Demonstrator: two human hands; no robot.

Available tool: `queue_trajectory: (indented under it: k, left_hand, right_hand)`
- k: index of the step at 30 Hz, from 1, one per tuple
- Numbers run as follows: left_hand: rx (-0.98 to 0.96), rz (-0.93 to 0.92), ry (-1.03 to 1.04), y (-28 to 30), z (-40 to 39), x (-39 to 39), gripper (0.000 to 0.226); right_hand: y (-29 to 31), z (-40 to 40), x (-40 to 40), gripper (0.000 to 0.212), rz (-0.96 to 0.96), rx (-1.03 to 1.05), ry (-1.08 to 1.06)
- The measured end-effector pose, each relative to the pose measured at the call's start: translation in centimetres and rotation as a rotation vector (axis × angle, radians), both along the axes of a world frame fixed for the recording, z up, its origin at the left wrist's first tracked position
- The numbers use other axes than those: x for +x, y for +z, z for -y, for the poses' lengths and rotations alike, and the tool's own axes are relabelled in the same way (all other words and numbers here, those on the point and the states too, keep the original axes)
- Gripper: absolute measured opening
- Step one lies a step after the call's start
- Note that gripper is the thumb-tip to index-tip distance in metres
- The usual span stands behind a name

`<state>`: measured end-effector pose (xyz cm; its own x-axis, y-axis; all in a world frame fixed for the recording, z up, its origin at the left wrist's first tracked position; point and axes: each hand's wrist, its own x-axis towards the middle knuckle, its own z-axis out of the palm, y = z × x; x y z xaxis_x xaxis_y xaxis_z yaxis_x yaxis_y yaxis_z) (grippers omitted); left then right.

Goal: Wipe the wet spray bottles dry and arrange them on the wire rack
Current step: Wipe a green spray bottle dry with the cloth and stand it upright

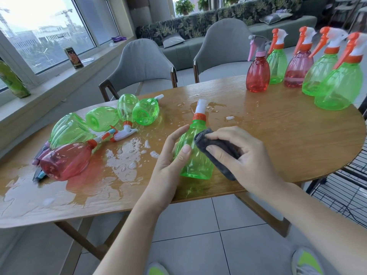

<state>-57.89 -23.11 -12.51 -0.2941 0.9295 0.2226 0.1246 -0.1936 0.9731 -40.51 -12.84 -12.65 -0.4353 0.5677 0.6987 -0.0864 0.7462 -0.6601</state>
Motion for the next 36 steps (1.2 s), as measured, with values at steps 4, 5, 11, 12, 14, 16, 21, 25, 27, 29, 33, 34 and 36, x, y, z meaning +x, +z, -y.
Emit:
queue_trajectory:
  k: [4,5,11,12,14,16,21,25,27,29,33,34,36]
  left_hand:
    - [0.002,0.057,0.034,0.1,-0.3,0.0,0.046]
    - [-0.002,0.071,0.033,0.2,-0.3,0.1,0.044]
    - [-0.036,0.056,0.046,0.8,-0.1,0.6,0.043]
    - [-0.038,0.048,0.043,0.7,-0.1,0.4,0.042]
    - [-0.043,0.029,0.031,0.4,0.1,0.0,0.048]
    - [-0.041,0.020,-0.003,0.2,0.4,-0.5,0.061]
    - [-0.036,0.029,-0.088,0.2,0.8,-1.7,0.075]
    - [-0.019,0.090,-0.123,0.1,0.7,-2.2,0.055]
    - [-0.001,0.146,-0.128,0.3,0.7,-1.8,0.042]
    - [0.008,0.162,-0.095,0.2,0.5,-1.4,0.040]
    - [0.026,0.108,-0.034,0.1,0.1,-1.2,0.042]
    - [0.026,0.093,-0.029,0.1,0.0,-1.2,0.043]
    - [0.021,0.076,-0.029,0.3,0.0,-1.2,0.042]
  right_hand:
    - [-0.9,1.3,0.3,0.020,0.062,0.175,0.009]
    - [-1.1,1.5,0.3,0.020,0.068,0.215,0.023]
    - [-1.4,1.4,0.7,0.016,0.130,0.493,0.024]
    - [-1.3,1.2,0.7,0.016,0.132,0.520,0.014]
    - [-1.0,0.6,0.6,0.017,0.108,0.515,-0.014]
    - [-0.6,0.1,0.4,0.020,0.058,0.435,-0.057]
    - [0.2,-1.0,-0.4,0.022,-0.048,0.078,-0.092]
    - [0.1,-1.6,-0.6,0.022,-0.080,-0.138,-0.034]
    - [-0.2,-1.2,-0.6,0.023,-0.063,-0.110,-0.020]
    - [-0.4,-0.6,-0.4,0.022,-0.026,-0.010,-0.029]
    - [-0.5,-0.1,0.0,0.023,0.021,0.112,-0.050]
    - [-0.3,-0.2,0.0,0.022,0.019,0.116,-0.058]
    - [0.0,-0.5,0.0,0.023,0.009,0.101,-0.082]
